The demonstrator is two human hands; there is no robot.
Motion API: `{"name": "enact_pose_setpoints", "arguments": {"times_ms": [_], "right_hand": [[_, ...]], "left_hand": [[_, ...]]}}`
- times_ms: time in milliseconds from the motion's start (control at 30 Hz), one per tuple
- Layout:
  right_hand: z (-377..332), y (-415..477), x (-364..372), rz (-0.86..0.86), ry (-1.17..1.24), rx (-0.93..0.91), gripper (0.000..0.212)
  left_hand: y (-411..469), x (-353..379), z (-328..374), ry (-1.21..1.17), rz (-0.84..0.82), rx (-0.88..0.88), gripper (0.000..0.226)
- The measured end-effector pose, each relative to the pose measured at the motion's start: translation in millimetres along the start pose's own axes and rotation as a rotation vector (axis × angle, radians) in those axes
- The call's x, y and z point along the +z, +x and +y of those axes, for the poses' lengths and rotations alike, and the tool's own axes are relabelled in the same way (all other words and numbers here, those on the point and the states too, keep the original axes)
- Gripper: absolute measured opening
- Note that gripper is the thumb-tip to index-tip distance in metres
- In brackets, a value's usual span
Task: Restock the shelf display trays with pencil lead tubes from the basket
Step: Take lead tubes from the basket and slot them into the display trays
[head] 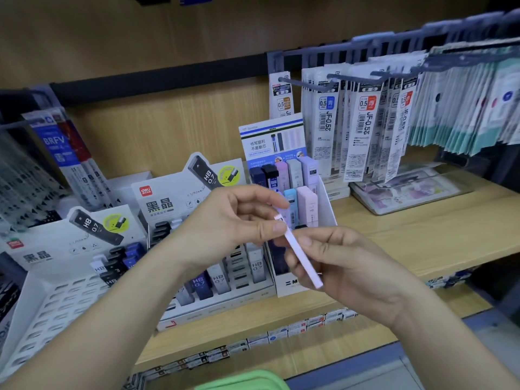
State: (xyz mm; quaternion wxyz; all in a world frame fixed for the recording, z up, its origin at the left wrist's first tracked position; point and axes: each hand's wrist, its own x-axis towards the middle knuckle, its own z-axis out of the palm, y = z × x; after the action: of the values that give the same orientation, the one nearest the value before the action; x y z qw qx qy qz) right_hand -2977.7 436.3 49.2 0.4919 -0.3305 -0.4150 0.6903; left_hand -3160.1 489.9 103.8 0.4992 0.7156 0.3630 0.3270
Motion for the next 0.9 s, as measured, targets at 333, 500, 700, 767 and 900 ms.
{"name": "enact_pose_setpoints", "arguments": {"times_ms": [333, 500, 700, 767, 900], "right_hand": [[-6, -3, -25, 0.241, -0.112, -0.12, 0.03], [-10, -4, -28, 0.284, -0.039, -0.108, 0.026], [-13, -6, -47, 0.651, -0.171, -0.157, 0.022], [-12, -7, -57, 0.731, -0.269, -0.149, 0.021], [-6, -7, -66, 0.736, -0.414, -0.099, 0.017]], "left_hand": [[27, 18, 5, 0.121, 0.096, -0.005, 0.017], [30, 18, 13, 0.169, 0.005, 0.023, 0.03], [46, 25, 15, 0.455, 0.214, 0.086, 0.016], [52, 31, 11, 0.584, 0.242, 0.125, 0.014], [59, 46, -1, 0.841, 0.212, 0.16, 0.023]]}}
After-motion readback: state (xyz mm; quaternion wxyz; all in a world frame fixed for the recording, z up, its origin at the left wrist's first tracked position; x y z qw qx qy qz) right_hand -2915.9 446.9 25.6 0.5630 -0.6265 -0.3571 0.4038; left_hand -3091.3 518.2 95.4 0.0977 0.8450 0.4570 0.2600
